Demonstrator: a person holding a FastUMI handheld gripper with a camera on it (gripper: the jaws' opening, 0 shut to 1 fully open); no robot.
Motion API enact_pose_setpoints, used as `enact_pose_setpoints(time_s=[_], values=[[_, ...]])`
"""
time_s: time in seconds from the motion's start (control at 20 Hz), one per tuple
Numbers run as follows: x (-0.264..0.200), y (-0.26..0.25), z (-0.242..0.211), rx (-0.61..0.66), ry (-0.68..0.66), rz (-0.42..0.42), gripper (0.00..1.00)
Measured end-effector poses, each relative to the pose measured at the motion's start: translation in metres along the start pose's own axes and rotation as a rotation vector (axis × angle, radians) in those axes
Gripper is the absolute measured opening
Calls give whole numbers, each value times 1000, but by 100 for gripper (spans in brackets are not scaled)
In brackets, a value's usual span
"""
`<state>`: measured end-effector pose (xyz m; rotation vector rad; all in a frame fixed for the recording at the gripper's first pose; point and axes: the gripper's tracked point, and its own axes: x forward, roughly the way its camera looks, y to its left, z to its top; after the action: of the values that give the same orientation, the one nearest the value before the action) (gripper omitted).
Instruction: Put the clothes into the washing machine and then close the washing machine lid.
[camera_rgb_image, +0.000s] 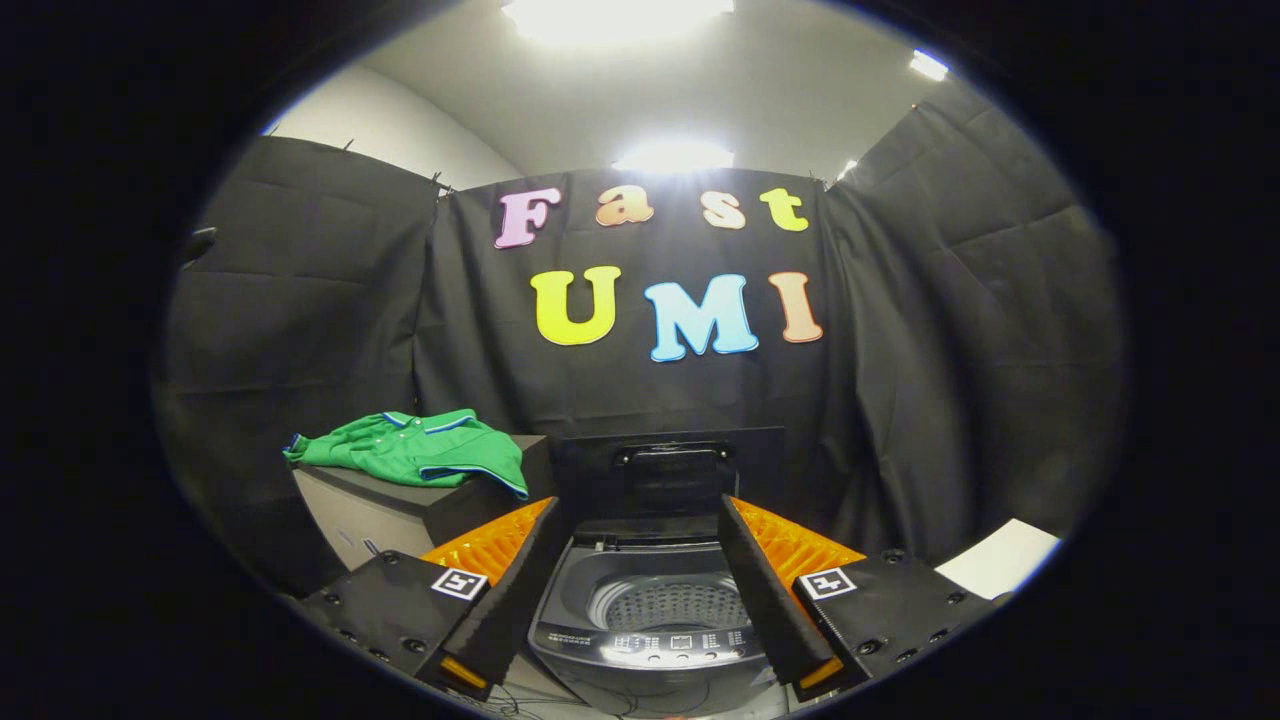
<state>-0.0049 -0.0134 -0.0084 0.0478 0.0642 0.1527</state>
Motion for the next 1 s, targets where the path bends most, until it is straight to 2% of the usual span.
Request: enact_pose_setpoints(time_s=[0.4, 0.7, 1.0], values=[[18, 33, 46, 10, -17, 39, 97], [50, 73, 75, 3, -18, 69, 97], [81, 128, 85, 8, 3, 137, 97]])
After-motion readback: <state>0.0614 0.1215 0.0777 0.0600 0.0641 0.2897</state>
